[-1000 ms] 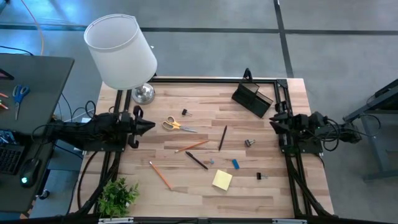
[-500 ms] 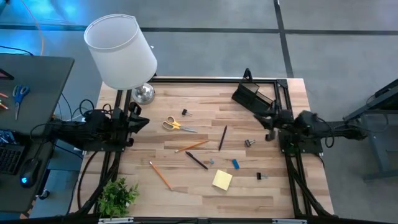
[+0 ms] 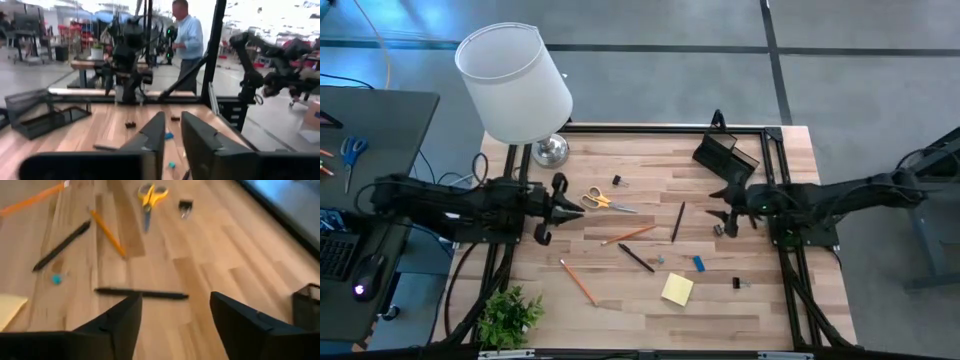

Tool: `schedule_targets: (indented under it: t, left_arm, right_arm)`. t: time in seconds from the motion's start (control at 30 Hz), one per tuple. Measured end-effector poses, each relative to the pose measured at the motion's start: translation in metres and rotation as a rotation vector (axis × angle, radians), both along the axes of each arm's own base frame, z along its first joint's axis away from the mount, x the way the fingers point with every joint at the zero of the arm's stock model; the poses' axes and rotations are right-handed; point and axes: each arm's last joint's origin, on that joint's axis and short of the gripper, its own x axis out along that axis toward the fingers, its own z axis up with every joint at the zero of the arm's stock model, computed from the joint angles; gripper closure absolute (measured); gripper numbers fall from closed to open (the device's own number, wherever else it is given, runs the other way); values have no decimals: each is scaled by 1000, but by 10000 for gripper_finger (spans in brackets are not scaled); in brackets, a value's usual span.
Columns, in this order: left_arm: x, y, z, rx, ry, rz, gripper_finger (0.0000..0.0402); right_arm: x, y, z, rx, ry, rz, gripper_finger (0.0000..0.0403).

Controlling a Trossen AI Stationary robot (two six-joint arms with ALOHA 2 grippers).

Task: Pick and place office supplies into organizer
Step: Put the top black binder clip into the mesh desk organizer

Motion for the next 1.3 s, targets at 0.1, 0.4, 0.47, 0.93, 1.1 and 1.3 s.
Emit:
schedule_targets:
  t: [0.1, 0.4, 0.47, 0.93, 1.1, 1.3]
  left_arm:
    - [7, 1, -8, -9, 57, 0, 292]
    - [18, 2, -15, -25, 93, 0, 200]
    - [22, 2, -12, -40, 98, 2, 193]
    - [71, 13, 3, 45, 464, 203, 195]
    - [93, 14, -2, 63, 692, 178, 203]
    - [117, 11, -20, -91, 821, 89, 204]
  right_arm:
    - [7, 6, 0, 14, 90, 52, 153]
    - [15, 24, -25, 47, 430, 123, 150]
    - [19, 27, -30, 39, 451, 135, 150]
    - [41, 41, -24, 64, 220, 67, 150]
    - [49, 42, -15, 34, 97, 99, 150]
    - [51, 43, -14, 77, 72, 95, 151]
